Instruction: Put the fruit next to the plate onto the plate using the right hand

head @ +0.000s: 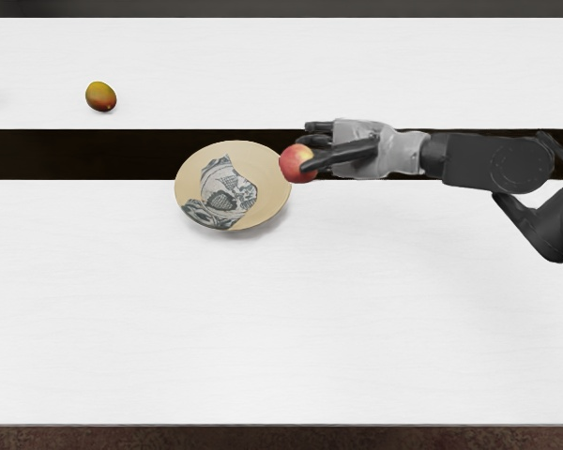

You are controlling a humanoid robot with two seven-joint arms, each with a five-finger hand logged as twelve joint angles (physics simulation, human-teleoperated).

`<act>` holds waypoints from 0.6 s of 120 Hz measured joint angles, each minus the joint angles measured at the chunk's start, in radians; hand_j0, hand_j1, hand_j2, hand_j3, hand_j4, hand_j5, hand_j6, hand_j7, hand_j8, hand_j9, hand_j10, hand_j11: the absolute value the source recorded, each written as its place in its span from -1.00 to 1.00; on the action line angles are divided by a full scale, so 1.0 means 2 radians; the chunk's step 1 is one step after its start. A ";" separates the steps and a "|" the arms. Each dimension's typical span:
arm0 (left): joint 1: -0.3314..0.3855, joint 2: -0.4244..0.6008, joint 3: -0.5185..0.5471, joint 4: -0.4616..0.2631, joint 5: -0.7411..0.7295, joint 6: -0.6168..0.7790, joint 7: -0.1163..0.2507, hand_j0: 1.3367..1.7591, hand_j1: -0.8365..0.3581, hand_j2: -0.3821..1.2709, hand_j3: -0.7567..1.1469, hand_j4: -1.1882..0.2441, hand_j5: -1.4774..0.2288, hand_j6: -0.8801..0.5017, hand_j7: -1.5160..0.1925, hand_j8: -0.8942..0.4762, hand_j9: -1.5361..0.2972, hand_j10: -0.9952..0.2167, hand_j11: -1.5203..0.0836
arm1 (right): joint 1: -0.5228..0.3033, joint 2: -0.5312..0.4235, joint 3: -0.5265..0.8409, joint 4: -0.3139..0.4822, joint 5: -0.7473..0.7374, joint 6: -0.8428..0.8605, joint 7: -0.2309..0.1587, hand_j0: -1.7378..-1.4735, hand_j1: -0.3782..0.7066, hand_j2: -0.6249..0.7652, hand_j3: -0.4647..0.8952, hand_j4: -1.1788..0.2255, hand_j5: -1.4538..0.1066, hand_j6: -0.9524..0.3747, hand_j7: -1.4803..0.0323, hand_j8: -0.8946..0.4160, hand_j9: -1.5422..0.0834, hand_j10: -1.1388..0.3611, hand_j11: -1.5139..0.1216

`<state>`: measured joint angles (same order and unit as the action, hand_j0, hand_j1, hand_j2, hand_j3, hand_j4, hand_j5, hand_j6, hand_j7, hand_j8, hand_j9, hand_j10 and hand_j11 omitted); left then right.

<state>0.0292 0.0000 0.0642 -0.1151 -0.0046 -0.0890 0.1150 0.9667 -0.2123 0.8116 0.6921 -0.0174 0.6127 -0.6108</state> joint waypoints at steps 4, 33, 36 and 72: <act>0.000 0.000 0.000 0.000 0.000 0.000 0.000 0.52 0.96 -0.53 -0.21 0.64 0.71 0.26 0.76 0.29 0.66 0.62 0.88 | 0.003 0.010 -0.002 0.000 -0.001 0.000 0.000 -0.38 0.19 0.62 -0.32 -0.55 -0.62 -0.48 -0.54 -0.27 -0.52 -0.18 -0.58; 0.000 0.000 0.000 0.000 0.000 0.000 0.000 0.52 0.96 -0.53 -0.21 0.64 0.71 0.26 0.76 0.29 0.66 0.62 0.88 | 0.022 0.051 -0.016 -0.001 -0.003 0.001 0.000 -0.38 0.23 0.67 -0.32 -0.55 -0.62 -0.47 -0.54 -0.26 -0.51 -0.17 -0.57; 0.000 0.000 0.000 0.000 0.000 0.000 0.000 0.52 0.96 -0.53 -0.21 0.64 0.71 0.26 0.76 0.29 0.66 0.62 0.88 | 0.024 0.052 -0.017 -0.001 -0.003 0.000 0.000 -0.38 0.23 0.68 -0.32 -0.55 -0.62 -0.48 -0.54 -0.26 -0.51 -0.17 -0.56; 0.000 0.000 0.000 0.000 0.000 0.000 0.000 0.52 0.96 -0.53 -0.21 0.64 0.71 0.26 0.76 0.29 0.66 0.62 0.88 | 0.062 0.069 -0.022 -0.073 -0.036 -0.007 0.000 -0.37 0.19 0.61 -0.32 -0.54 -0.64 -0.49 -0.54 -0.28 -0.52 -0.19 -0.56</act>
<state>0.0292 0.0000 0.0643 -0.1151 -0.0046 -0.0890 0.1150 1.0911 -0.0750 0.7680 0.5461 -0.0893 0.5980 -0.6110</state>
